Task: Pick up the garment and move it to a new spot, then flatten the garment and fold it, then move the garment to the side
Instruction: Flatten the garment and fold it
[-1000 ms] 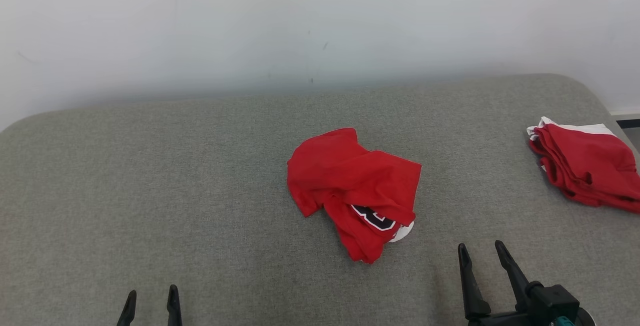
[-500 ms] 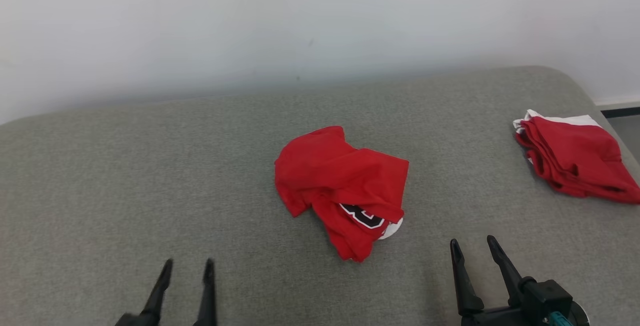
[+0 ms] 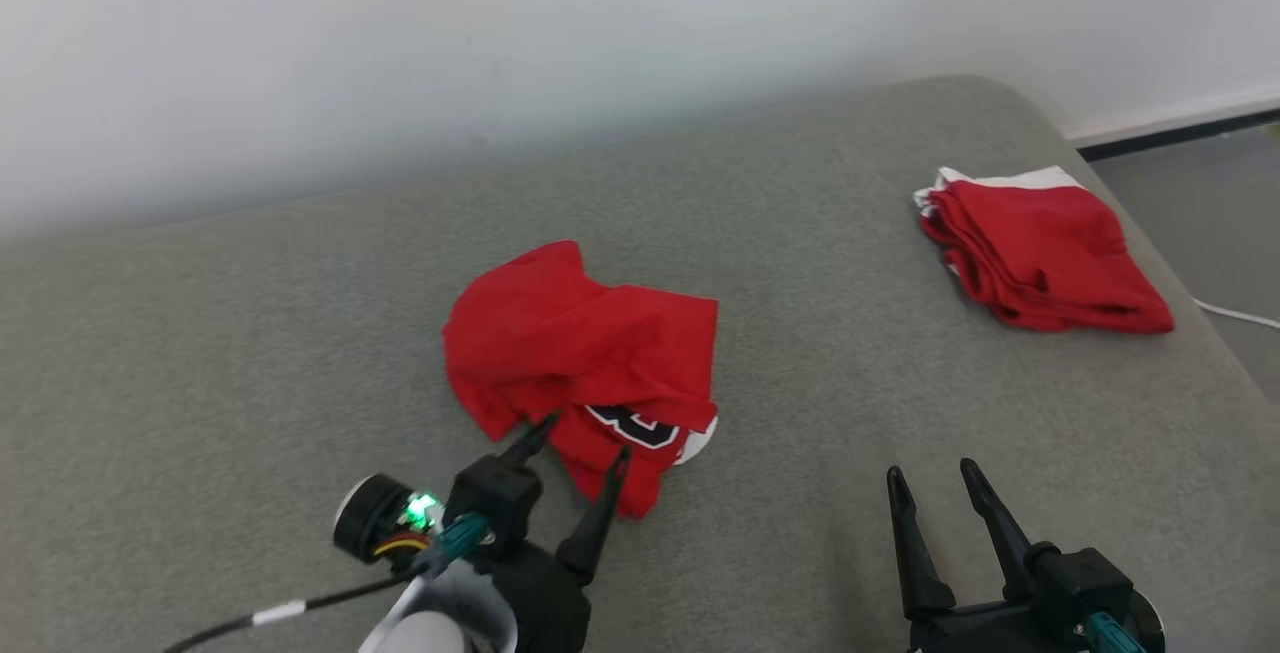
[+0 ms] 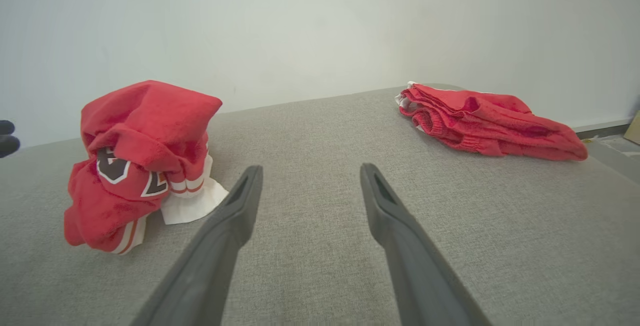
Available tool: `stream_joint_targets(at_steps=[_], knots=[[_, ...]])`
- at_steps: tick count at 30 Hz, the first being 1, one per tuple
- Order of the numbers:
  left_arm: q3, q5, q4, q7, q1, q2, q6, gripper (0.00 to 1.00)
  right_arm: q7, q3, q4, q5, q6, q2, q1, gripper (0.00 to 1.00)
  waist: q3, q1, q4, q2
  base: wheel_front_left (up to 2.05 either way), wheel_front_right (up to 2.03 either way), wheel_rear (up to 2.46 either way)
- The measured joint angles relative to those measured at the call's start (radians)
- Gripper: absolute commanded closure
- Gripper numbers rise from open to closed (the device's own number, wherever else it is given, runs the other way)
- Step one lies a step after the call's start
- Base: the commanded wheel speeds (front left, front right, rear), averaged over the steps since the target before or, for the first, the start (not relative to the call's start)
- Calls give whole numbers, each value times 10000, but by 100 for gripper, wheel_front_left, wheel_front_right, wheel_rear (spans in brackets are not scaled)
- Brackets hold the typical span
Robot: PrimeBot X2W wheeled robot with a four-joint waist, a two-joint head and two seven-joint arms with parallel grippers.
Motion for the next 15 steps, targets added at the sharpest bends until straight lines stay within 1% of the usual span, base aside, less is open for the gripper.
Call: stream_joint_targets(at_steps=[4, 7, 9, 13, 15], knots=[[-679, -73, 679, 263, -845, 134, -4, 0, -15, 35, 71, 31, 0, 4, -41, 0, 120, 0, -441, 0, 0, 0, 0], [-719, -58, 1313, 372, -1343, 136, 4, 0, -46, 71, 127, 58, 0, 12, -106, 0, 206, 0, -745, 0, 0, 0, 0], [-732, 25, 1801, 596, -1619, 130, 178, 0, -63, 105, 150, 79, 0, 12, -161, 0, 259, 0, -929, 0, 0, 0, 0], [-838, 61, 2516, 878, -1957, 98, 176, 0, -96, 134, 194, 104, 0, 15, -199, 0, 352, 0, -1232, 0, 0, 0, 0], [-832, 52, 2727, 779, -2104, 42, 173, 0, -102, 128, 209, 107, 0, 15, -203, 0, 397, 0, -1330, 0, 0, 0, 0]])
